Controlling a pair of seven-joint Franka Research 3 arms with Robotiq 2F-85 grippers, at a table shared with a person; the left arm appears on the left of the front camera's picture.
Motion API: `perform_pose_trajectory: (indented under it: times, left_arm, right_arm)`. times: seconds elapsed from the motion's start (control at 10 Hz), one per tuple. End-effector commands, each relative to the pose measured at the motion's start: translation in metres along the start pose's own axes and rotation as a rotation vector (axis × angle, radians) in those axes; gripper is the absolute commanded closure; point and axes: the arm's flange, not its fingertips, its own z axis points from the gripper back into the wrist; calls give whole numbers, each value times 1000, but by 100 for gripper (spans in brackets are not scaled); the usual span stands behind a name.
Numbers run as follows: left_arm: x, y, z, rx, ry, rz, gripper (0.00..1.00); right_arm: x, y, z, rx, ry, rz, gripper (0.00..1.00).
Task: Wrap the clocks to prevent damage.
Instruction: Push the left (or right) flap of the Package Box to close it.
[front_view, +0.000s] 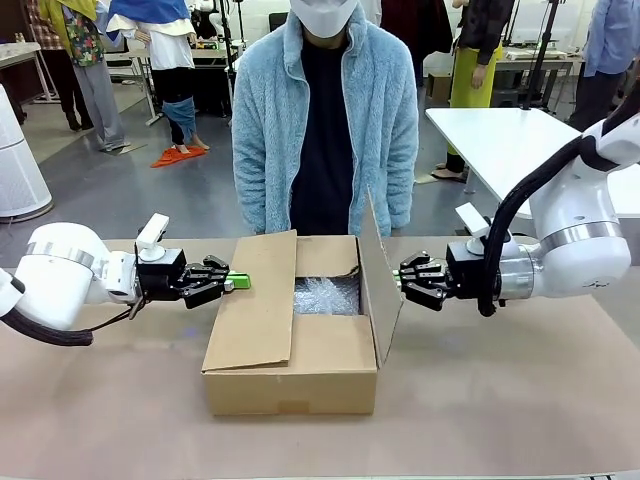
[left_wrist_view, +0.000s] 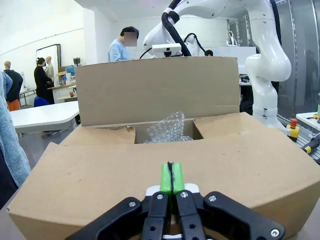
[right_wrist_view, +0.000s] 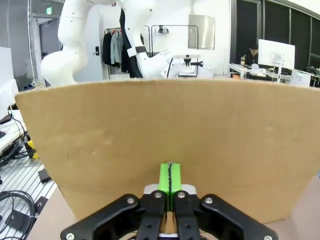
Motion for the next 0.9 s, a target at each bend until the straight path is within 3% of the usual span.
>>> perform_pose_trajectory:
  times: [0.0,0.4,0.8]
  left_arm:
    - [-1,-1,-1,2,4,-3,100]
    - [-1,-1,-1,2,4,-3,100]
    - [-1,-1,-1,2,4,-3,100]
  right_arm:
    - [-4,-3,-16,-31,22,20,99]
    - [17,-9,-48,3,23,66,99]
    - [-3,-14,-61,23,65,33,99]
